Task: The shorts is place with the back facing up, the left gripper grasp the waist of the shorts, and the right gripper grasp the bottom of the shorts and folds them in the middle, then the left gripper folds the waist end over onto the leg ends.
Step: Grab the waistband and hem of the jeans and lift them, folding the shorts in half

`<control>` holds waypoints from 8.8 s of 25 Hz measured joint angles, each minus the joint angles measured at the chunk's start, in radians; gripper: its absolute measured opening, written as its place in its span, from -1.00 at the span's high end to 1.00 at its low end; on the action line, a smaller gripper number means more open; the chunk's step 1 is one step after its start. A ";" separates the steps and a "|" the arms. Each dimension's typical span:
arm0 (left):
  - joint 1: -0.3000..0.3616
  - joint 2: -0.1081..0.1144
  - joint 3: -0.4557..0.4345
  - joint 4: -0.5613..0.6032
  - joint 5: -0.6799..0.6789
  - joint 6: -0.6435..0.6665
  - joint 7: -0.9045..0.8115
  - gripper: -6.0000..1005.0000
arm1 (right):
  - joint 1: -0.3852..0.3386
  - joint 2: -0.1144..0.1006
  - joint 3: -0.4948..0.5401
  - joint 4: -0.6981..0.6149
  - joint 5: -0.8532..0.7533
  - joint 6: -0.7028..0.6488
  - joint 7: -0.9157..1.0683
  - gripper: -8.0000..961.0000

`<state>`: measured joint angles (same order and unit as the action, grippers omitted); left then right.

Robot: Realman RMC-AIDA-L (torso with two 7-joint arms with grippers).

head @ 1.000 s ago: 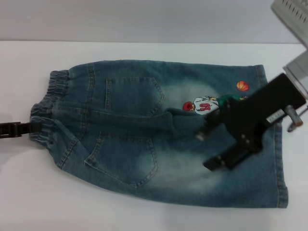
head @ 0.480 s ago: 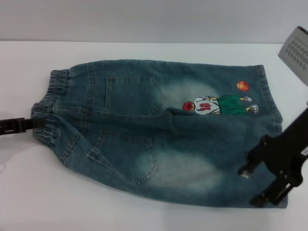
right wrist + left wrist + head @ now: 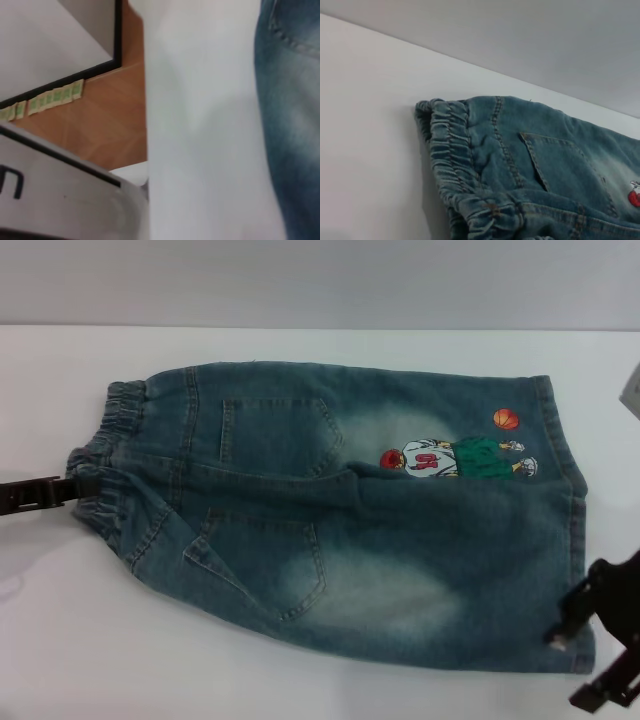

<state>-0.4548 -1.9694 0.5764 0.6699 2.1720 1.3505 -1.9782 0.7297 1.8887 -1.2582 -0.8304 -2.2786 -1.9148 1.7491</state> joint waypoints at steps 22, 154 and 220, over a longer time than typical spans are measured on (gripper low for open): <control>-0.006 -0.026 0.000 0.005 -0.011 -0.010 -0.002 0.90 | -0.069 -0.010 0.177 0.001 -0.187 -0.108 -0.100 -0.54; -0.016 -0.025 0.000 -0.003 -0.024 0.001 0.016 0.89 | 0.058 0.119 0.168 0.077 -0.355 0.175 -0.109 0.32; -0.111 -0.084 0.046 0.019 -0.248 -0.338 0.042 0.89 | -0.086 0.102 0.687 0.208 0.206 0.879 -0.190 0.99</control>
<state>-0.5660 -2.0531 0.6227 0.6887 1.9244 1.0124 -1.9361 0.6435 1.9911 -0.5707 -0.6220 -2.0728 -1.0356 1.5594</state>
